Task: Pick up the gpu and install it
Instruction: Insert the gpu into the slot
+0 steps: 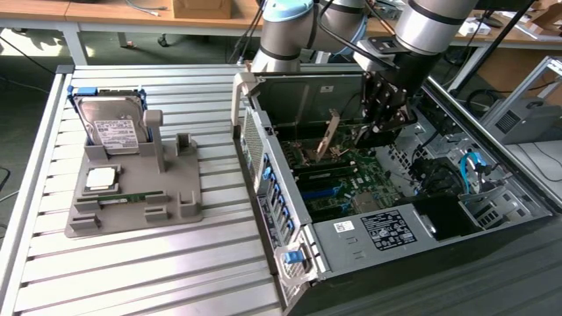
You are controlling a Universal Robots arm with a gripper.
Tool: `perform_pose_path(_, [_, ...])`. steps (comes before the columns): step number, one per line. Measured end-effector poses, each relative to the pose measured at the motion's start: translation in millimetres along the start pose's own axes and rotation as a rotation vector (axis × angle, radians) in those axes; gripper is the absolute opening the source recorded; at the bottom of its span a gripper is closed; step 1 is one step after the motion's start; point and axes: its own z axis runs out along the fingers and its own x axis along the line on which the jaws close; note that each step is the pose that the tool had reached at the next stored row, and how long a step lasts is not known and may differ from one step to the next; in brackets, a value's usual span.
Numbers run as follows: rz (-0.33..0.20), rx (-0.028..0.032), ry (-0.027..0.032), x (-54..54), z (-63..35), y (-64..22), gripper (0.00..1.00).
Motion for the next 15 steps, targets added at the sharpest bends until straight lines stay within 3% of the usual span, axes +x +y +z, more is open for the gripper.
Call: perform_pose_path(15, [0.000, 0.0000, 0.0000, -0.1, 0.3, 2.8, 0.27])
